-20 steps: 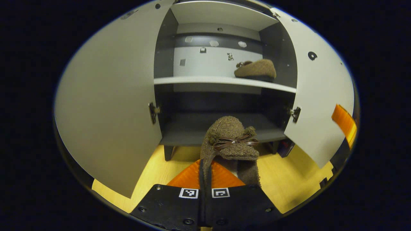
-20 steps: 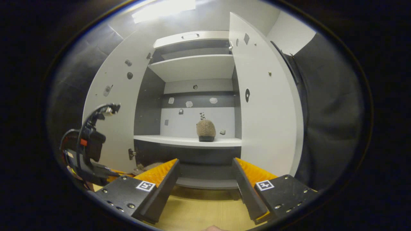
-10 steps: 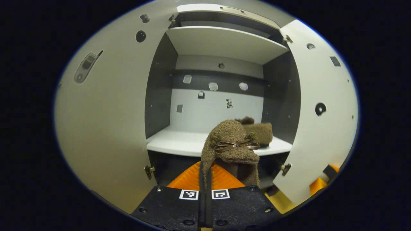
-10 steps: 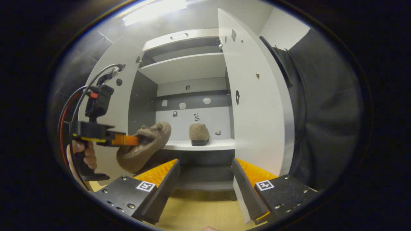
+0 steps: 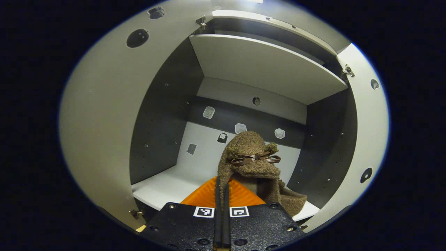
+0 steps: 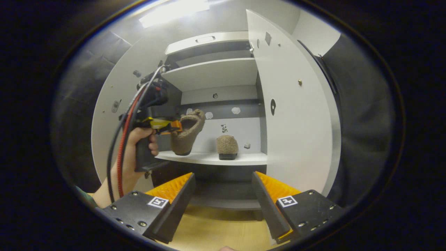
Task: Grab one shoe with the right hand and put it into the shoe cabinet, grab the other shoe with the left hand and put it into the shoe cabinet; then close the right door with the right hand and the left door with the left hand.
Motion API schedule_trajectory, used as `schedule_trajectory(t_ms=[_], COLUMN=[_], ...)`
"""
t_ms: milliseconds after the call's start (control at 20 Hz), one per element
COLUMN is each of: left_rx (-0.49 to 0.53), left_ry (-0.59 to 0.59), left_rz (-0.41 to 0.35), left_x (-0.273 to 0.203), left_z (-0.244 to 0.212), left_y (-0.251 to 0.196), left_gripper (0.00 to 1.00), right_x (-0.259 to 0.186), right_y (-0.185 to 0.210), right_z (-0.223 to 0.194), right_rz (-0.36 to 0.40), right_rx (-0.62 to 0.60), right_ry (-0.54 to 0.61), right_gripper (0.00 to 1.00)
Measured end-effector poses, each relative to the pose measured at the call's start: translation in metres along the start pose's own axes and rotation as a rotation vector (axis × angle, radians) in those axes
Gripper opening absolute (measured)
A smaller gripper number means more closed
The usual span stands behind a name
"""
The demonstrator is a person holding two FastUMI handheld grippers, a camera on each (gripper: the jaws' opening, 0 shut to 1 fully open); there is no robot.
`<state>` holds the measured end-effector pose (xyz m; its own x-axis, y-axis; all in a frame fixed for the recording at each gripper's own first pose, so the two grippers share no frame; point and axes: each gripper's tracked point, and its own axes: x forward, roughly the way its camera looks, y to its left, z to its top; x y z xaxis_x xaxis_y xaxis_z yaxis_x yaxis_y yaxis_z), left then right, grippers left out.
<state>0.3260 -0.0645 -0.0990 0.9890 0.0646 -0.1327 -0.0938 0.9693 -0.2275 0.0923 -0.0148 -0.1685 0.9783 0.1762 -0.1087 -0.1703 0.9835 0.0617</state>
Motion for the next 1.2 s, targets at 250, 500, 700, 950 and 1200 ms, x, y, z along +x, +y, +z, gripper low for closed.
schedule_trajectory(t_ms=[250,500,700,950,1200], left_rx=[-0.008,-0.016,-0.033,0.024,0.132], left_ry=[0.026,0.007,-0.061,0.028,0.002], left_rz=[0.021,0.005,-0.010,-0.047,-0.031], left_x=[0.041,0.053,0.047,0.008,-0.060], left_z=[-0.018,-0.014,0.007,0.003,0.013], left_y=[0.006,0.009,0.010,0.002,0.018], left_gripper=[0.03,0.09,0.72,0.86,0.90], right_x=[0.002,0.004,0.002,-0.008,-0.032], right_y=[-0.002,-0.001,0.001,0.008,0.017], right_z=[-0.008,-0.015,-0.017,-0.012,-0.011], right_rz=[-0.004,0.000,-0.002,-0.005,-0.009], right_rx=[0.005,0.001,0.001,-0.004,-0.015], right_ry=[0.005,0.020,0.025,0.017,0.009], right_gripper=[0.98,0.98,0.98,0.98,0.98])
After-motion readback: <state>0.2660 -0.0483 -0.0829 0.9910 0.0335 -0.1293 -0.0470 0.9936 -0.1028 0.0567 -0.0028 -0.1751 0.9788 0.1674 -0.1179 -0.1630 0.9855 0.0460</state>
